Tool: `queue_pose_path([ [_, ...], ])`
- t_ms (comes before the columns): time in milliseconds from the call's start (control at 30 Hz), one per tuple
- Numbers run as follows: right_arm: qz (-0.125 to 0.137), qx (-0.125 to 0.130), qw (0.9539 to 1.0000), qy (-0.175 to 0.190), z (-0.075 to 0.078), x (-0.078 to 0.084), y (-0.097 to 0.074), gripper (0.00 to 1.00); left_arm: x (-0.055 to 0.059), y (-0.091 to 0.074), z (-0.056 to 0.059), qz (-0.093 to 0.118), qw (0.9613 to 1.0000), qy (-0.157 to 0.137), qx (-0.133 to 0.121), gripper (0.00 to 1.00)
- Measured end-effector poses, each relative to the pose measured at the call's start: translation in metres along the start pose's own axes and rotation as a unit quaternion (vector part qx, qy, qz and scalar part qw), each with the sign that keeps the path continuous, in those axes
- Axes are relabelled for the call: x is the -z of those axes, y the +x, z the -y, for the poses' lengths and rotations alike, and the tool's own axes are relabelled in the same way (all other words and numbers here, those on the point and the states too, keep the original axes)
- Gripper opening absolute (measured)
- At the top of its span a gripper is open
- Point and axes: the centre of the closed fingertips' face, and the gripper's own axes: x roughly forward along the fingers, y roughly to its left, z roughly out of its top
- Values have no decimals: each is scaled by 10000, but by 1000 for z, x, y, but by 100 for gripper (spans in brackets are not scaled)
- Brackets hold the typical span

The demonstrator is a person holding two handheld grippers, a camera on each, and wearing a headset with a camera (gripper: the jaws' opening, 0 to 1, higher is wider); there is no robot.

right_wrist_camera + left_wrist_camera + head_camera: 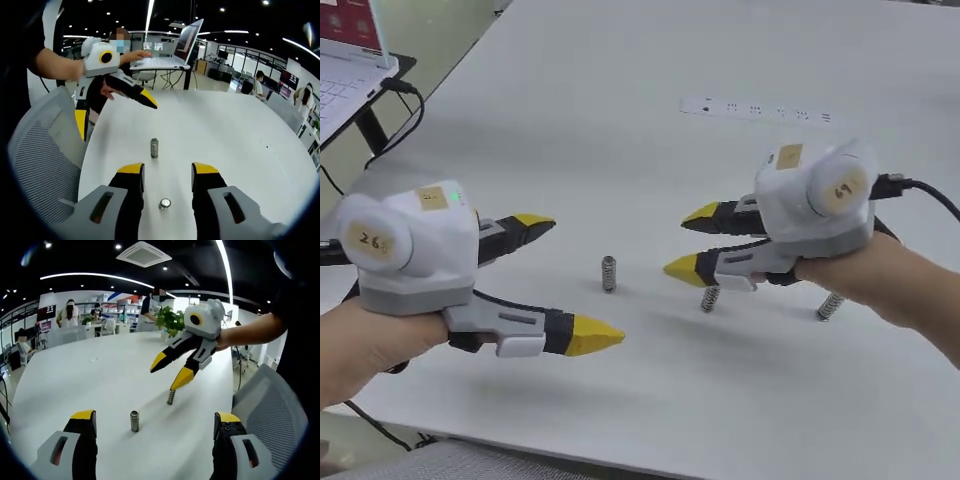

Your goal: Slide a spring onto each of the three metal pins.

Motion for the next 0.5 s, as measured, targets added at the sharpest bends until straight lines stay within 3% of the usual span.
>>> queue_pose_path([
  [500,409,725,9945,635,0,32,-73,60,-5,1,6,36,10000,70,-4,96],
])
